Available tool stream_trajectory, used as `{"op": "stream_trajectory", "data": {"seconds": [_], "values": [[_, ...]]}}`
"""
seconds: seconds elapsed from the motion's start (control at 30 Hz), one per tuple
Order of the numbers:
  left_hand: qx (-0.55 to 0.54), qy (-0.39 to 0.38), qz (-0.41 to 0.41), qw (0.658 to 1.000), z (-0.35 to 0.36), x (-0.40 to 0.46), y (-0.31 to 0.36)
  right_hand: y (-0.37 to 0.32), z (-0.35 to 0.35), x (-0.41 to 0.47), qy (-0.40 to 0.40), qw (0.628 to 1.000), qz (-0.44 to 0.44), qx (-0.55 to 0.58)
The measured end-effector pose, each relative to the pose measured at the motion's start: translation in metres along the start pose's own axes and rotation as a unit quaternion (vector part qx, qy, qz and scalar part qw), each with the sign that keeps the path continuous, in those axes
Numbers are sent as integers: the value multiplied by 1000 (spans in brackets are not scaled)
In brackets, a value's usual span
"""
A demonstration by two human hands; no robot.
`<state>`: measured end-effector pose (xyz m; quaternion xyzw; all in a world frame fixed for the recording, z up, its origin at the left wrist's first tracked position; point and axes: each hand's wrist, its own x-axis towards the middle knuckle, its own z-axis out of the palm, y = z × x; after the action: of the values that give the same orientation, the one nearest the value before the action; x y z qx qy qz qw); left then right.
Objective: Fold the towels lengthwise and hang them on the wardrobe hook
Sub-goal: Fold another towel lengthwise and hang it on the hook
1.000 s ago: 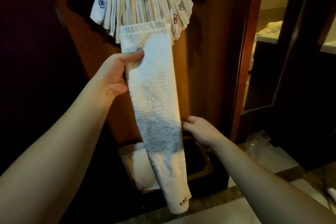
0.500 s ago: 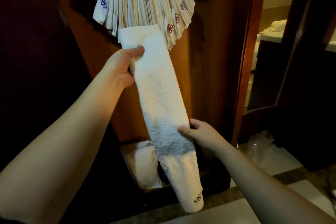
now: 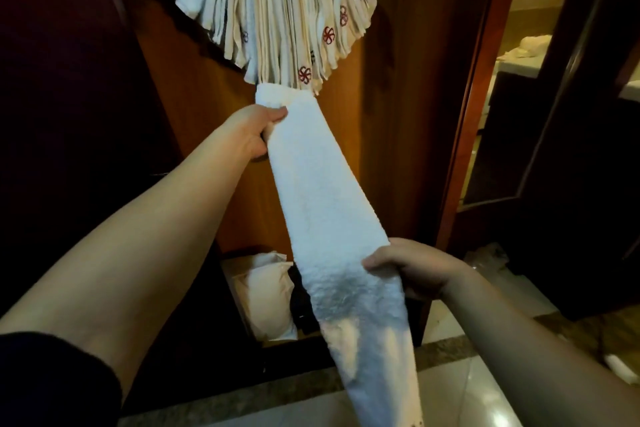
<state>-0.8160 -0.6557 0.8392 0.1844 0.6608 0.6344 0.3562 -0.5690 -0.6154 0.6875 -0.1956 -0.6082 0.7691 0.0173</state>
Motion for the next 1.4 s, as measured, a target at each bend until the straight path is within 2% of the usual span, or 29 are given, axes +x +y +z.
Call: {"op": "stream_trajectory", "data": {"seconds": [0.13,0.27,0.37,0.5,0.6,0.7,0.77,0.87,0.93,1.03,1.17,1.4], "values": [[20,22,-57,998,-5,14,-25,3,6,-8,-58,987,-17,151],[31,4,-89,996,-10,33,-57,3,19,-12,-98,980,-8,172],[49,-9,-111,993,-18,56,-94,-2,24,-10,-99,978,-23,182],[69,-89,-135,984,-14,11,-123,-34,28,-6,-51,973,-81,211],[93,-140,-93,981,-13,5,-146,-66,32,0,37,972,-119,201],[4,-103,-28,994,-12,11,-152,-89,33,11,124,963,-139,197],[-45,-114,13,992,-14,-2,-153,-100,33,15,162,952,-151,210],[-48,-229,105,967,-22,-19,-155,-116,36,13,181,944,-171,218],[-38,-277,143,949,-28,-19,-148,-125,38,12,174,946,-179,207],[-19,-322,119,939,-32,-13,-133,-139,39,11,162,950,-194,182],[75,-346,92,931,-34,-9,-128,-157,32,10,155,950,-220,160],[114,-341,-37,932,-40,-13,-213,-173,16,19,223,935,-225,160]]}}
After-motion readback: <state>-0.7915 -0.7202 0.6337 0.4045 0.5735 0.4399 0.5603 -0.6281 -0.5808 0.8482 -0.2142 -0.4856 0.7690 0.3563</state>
